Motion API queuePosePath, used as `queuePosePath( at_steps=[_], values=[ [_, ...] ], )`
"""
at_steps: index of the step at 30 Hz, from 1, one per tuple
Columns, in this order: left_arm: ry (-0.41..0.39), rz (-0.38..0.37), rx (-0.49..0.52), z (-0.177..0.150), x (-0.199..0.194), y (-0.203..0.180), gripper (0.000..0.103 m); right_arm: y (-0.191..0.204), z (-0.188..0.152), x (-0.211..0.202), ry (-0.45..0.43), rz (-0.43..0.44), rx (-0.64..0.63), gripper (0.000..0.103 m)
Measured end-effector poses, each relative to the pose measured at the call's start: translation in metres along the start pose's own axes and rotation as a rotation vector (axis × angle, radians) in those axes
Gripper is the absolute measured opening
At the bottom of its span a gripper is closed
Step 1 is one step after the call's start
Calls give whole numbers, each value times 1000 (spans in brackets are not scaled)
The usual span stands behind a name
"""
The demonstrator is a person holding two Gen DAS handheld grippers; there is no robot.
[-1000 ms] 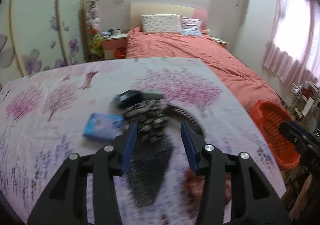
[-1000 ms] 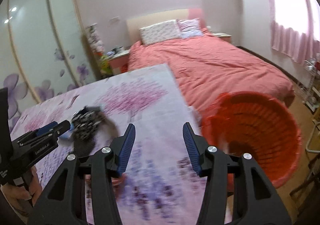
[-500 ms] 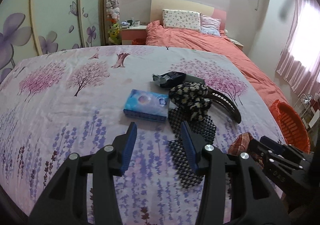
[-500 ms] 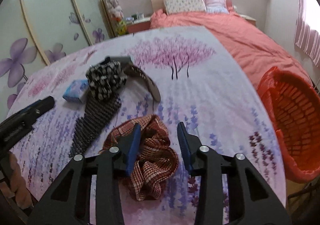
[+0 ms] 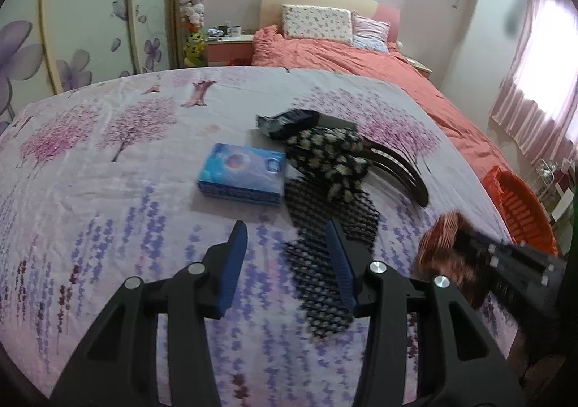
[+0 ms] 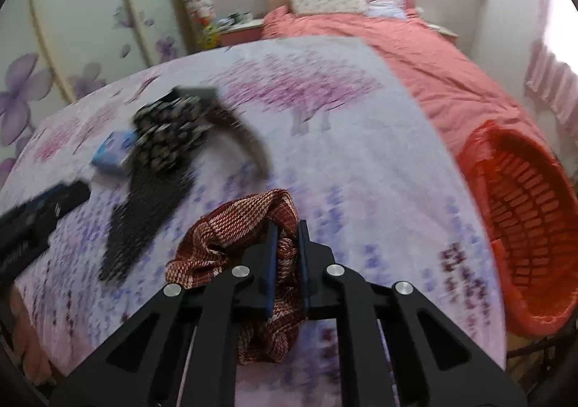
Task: Collect trash
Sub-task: 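Return the right tool to the bed and grasp the red plaid cloth, then grasp the black checkered mesh strip with the left tool while the right tool holds the plaid cloth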
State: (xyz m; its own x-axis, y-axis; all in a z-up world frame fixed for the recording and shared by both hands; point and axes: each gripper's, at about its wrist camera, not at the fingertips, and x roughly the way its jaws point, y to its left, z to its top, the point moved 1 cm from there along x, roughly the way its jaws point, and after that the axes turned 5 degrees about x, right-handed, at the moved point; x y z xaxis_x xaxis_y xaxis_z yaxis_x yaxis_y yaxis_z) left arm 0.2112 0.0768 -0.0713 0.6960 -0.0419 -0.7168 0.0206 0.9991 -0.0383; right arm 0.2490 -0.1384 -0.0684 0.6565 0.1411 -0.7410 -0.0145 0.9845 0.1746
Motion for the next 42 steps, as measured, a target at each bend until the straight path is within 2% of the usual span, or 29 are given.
queuePosePath(
  at_steps=[6,13,17,19,22,27,31,32,33,34,37,42],
  values=[
    [46,-30,56,-2,14,-27,46,-37,19,-12,-49,-38,145,10],
    [116,-14,101,-5,40,-48,42,-39,14,-9,-38,-37,136,10],
    [116,8,120,-1,44,-53,38,-42,16,-7,-33,-34,134,11],
    [112,15,126,-1,46,-52,28,-42,16,-9,-34,-33,136,11],
    [94,11,131,-3,45,-51,21,-42,15,-12,-39,-27,135,11],
    [83,-6,140,-5,45,-53,23,-42,13,-13,-40,-24,134,11],
    [85,8,177,-7,46,-61,31,-42,13,-14,-37,-22,139,11],
    [86,23,187,-7,46,-63,29,-43,13,-15,-36,-21,140,11],
    [85,34,192,-6,46,-63,22,-43,13,-15,-37,-20,141,11],
    [84,21,192,-4,45,-61,9,-42,14,-17,-40,-17,141,11],
    [93,-45,162,2,40,-54,7,-41,16,-24,-53,-9,140,11],
    [16,-88,156,17,7,-47,7,-40,21,-37,-81,11,142,11]
  ],
)
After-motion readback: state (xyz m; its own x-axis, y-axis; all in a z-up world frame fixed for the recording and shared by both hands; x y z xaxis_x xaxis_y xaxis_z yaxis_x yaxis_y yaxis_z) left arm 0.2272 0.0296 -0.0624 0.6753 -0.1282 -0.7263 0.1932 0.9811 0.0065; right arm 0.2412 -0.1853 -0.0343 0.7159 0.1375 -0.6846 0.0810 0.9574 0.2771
